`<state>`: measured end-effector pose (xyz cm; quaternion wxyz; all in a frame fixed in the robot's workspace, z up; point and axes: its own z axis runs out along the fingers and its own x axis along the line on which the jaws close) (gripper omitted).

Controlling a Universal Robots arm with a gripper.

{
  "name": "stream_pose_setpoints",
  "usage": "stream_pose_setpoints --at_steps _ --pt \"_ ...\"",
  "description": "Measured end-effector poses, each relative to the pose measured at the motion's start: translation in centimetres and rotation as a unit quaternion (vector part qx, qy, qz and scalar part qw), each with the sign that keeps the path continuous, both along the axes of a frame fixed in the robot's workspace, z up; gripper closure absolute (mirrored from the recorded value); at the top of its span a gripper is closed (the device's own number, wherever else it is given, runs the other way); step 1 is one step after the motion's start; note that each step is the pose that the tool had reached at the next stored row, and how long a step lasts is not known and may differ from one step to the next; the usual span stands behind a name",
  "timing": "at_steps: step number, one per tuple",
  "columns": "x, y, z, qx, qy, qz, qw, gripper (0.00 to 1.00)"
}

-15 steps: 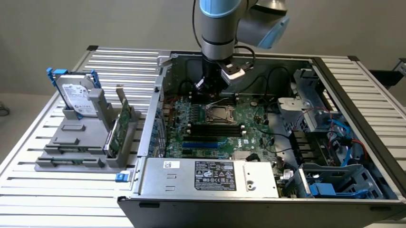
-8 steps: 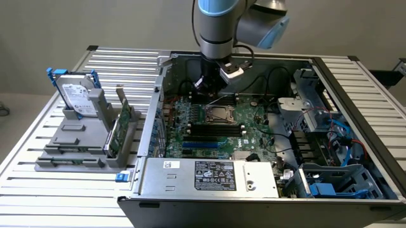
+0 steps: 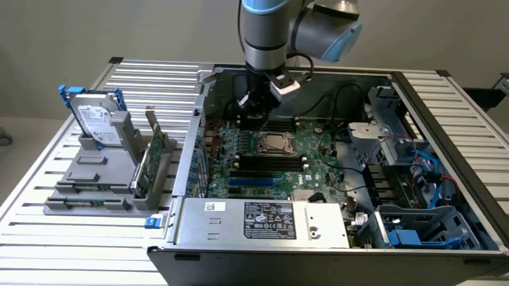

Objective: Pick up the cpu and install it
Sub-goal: 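Install the first cpu locking lever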

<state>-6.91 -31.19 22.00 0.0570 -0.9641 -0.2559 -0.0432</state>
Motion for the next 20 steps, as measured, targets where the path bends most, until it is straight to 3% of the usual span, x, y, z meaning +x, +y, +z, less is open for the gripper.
stream_pose_setpoints --at_steps 7,20 --pt "-0.41 0.00 0.11 -0.0026 0.0001 0.000 1.0000 0.89" --pt "-0.16 -0.08 -0.22 -0.0026 -0.0001 0.001 1.0000 0.89"
